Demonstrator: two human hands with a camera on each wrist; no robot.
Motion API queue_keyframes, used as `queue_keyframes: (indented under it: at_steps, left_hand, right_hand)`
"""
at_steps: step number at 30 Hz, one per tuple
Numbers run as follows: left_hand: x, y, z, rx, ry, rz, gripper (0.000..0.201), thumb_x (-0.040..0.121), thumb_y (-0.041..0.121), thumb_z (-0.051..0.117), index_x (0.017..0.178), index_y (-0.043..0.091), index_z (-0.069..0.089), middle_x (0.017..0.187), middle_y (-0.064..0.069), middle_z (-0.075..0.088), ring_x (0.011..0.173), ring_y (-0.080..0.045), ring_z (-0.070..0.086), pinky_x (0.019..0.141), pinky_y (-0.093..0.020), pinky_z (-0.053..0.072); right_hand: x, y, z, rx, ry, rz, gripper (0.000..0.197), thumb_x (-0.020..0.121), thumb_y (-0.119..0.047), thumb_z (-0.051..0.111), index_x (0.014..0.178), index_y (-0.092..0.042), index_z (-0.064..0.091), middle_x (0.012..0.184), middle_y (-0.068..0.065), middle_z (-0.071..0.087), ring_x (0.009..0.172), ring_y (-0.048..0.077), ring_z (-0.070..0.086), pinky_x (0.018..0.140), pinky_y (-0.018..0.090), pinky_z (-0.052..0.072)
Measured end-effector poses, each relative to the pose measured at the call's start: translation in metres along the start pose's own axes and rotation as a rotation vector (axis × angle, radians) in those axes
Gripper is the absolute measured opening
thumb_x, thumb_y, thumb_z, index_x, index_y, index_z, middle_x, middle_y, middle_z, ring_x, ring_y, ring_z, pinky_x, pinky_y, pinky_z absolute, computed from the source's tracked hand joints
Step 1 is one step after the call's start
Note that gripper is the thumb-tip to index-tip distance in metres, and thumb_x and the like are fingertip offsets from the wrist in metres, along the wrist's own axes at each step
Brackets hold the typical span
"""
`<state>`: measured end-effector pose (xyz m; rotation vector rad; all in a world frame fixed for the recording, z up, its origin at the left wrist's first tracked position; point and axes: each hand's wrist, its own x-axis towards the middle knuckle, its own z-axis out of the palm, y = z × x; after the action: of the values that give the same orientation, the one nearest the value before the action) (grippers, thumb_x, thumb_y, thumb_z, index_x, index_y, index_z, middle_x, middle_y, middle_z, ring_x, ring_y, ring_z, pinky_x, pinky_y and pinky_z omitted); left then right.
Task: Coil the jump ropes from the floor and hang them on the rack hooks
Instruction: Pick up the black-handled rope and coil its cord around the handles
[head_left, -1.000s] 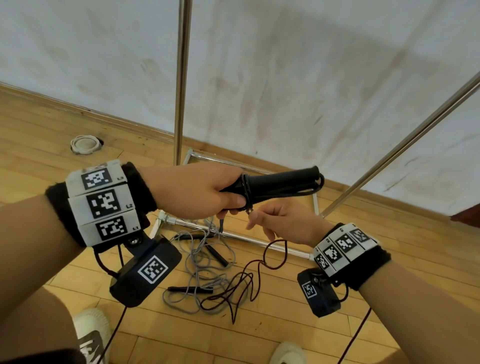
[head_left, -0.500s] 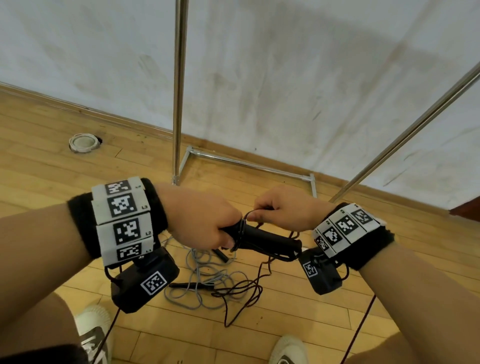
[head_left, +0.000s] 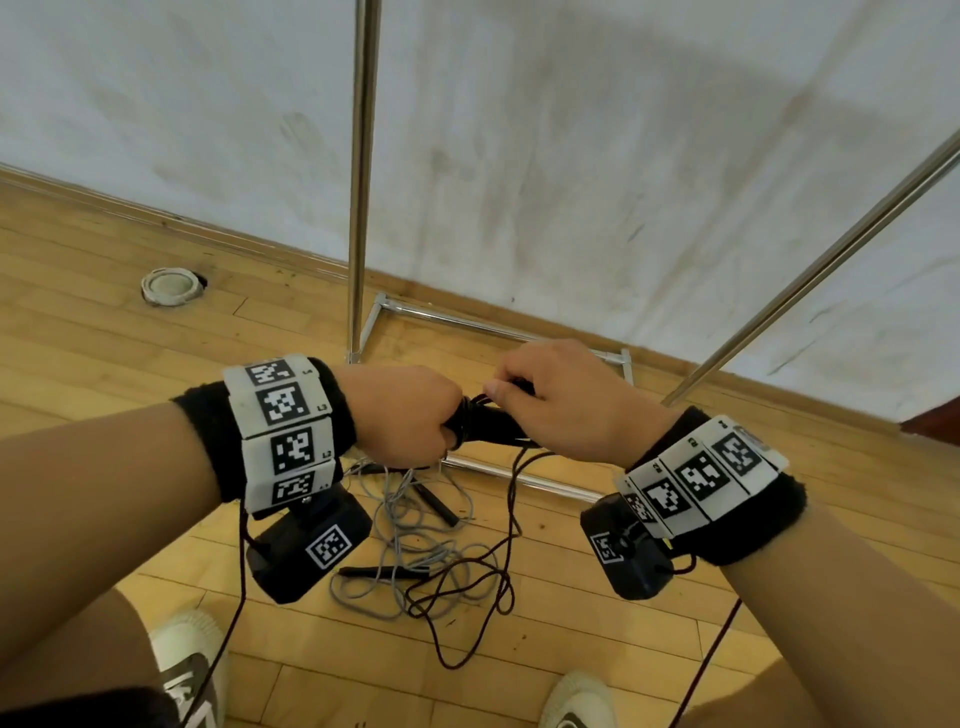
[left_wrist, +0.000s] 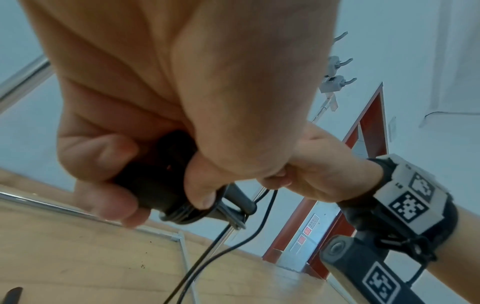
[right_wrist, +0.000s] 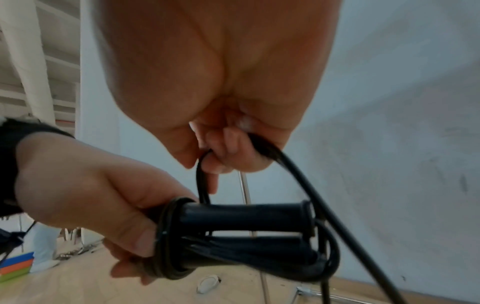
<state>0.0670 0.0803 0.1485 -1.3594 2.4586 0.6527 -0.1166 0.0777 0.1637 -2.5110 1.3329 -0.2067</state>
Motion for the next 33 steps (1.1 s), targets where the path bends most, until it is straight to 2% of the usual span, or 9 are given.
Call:
queue_keyframes:
  at_steps: [3,7,9,13,18,24,27,29,33]
  left_hand:
    - [0.003,-0.001,0.002,-0.063,0.068,-0.030,0.018,0.097,0.023,0.049,0.079,0.025,0.043,0.080,-0.002,0.060,0.059,-0.014,0.052,0.050,-0.024,0.038]
    - [0.006,-0.004,-0.001,-0.144,0.220,-0.071,0.013,0.095,0.019,0.052,0.083,0.020,0.046,0.078,-0.002,0.057,0.059,-0.014,0.051,0.049,-0.024,0.036]
    - [0.007,-0.003,-0.001,-0.147,0.281,-0.069,0.012,0.093,0.017,0.053,0.083,0.020,0.047,0.078,0.000,0.055,0.061,-0.015,0.053,0.049,-0.024,0.035]
    - [0.006,0.000,-0.002,-0.148,0.368,-0.049,0.012,0.090,0.014,0.054,0.083,0.020,0.045,0.074,0.002,0.052,0.060,-0.015,0.052,0.048,-0.025,0.033]
    - [0.008,-0.004,-0.010,-0.212,0.432,-0.033,0.009,0.094,0.017,0.053,0.089,0.017,0.046,0.074,0.000,0.056,0.057,-0.013,0.053,0.046,-0.023,0.033]
    - [0.001,-0.005,-0.022,-0.384,0.471,0.065,0.022,0.095,0.012,0.052,0.077,0.024,0.048,0.066,-0.003,0.059,0.048,-0.008,0.051,0.041,-0.017,0.038]
    - [-0.001,-0.007,-0.027,-0.477,0.467,0.063,0.007,0.097,0.020,0.053,0.092,0.016,0.057,0.077,-0.010,0.066,0.063,-0.018,0.064,0.053,-0.031,0.051]
    - [-0.002,-0.009,-0.028,-0.499,0.459,0.025,0.014,0.098,0.027,0.052,0.103,0.015,0.057,0.084,-0.008,0.067,0.073,-0.025,0.067,0.065,-0.044,0.056]
    - [-0.007,-0.008,-0.028,-0.561,0.404,0.065,0.013,0.100,0.026,0.051,0.101,0.016,0.059,0.085,-0.010,0.069,0.072,-0.026,0.067,0.067,-0.045,0.055]
  right_hand:
    - [-0.007,-0.006,-0.002,0.071,0.022,0.030,0.026,0.097,-0.021,0.048,0.083,-0.020,0.070,0.067,-0.011,0.057,0.064,0.008,0.052,0.053,0.021,0.034]
    - [-0.012,-0.008,-0.004,0.283,0.061,0.170,0.019,0.094,-0.014,0.058,0.105,-0.020,0.073,0.070,-0.007,0.069,0.063,0.007,0.065,0.056,0.023,0.053]
    - [-0.012,-0.010,-0.002,0.457,0.084,0.234,0.014,0.092,-0.010,0.065,0.103,-0.017,0.070,0.072,-0.003,0.072,0.061,0.004,0.069,0.057,0.019,0.056]
    - [-0.013,-0.016,0.007,0.747,0.137,0.344,0.023,0.083,-0.004,0.075,0.095,-0.015,0.060,0.082,0.007,0.071,0.066,0.017,0.073,0.055,0.028,0.058]
    - [-0.009,-0.016,0.011,0.721,0.270,0.327,0.027,0.080,-0.015,0.080,0.094,-0.020,0.058,0.086,0.007,0.069,0.069,0.021,0.072,0.068,0.043,0.061]
    - [-0.007,-0.018,0.023,0.743,0.430,0.220,0.023,0.087,-0.020,0.072,0.091,-0.027,0.051,0.071,-0.004,0.069,0.052,0.012,0.063,0.047,0.026,0.052]
    - [-0.008,-0.016,0.025,0.744,0.451,0.177,0.016,0.093,-0.020,0.066,0.096,-0.029,0.053,0.076,-0.009,0.073,0.060,0.007,0.066,0.056,0.023,0.053]
    - [-0.009,-0.012,0.026,0.805,0.417,0.149,0.019,0.095,-0.009,0.061,0.100,-0.027,0.058,0.080,-0.008,0.074,0.069,0.008,0.068,0.063,0.022,0.054]
    - [-0.016,-0.003,0.024,0.846,0.348,0.148,0.015,0.094,-0.006,0.061,0.094,-0.021,0.062,0.076,-0.001,0.074,0.063,0.012,0.067,0.055,0.023,0.053]
